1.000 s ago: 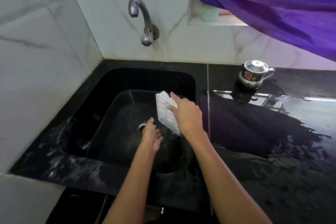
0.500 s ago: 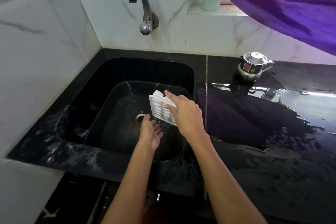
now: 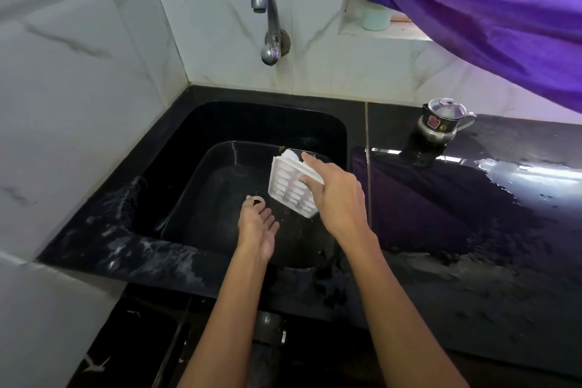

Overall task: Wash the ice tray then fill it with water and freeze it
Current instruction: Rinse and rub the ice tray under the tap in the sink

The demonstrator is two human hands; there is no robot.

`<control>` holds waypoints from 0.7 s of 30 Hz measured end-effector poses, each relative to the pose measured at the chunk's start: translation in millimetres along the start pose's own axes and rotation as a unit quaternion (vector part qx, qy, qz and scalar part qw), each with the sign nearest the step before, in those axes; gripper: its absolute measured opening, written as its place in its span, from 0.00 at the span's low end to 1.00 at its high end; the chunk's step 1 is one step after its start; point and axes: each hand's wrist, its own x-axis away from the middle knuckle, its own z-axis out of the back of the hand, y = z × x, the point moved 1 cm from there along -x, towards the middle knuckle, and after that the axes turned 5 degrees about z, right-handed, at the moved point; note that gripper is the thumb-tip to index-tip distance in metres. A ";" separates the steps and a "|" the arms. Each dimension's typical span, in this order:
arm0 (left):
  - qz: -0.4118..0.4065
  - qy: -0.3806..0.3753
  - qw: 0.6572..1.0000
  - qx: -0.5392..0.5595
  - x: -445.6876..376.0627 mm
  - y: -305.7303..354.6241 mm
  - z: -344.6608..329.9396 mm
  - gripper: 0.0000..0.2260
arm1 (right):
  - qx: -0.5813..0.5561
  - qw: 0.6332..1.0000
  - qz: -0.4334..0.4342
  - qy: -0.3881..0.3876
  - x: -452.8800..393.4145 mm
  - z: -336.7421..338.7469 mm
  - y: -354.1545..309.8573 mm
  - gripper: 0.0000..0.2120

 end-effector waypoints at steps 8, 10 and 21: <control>0.008 -0.018 1.000 -0.002 17.2 -1.6 18.4 0.25 | -0.022 0.995 -0.023 0.093 32.4 -11.2 -12.3 0.20; 0.005 -0.024 1.000 0.000 20.8 -5.4 23.6 0.25 | -0.042 0.993 -0.026 0.107 42.0 -10.6 -13.3 0.20; -0.011 -0.014 1.000 -0.017 34.8 -25.4 25.5 0.26 | -0.090 0.977 0.006 0.191 67.7 -1.1 -3.6 0.18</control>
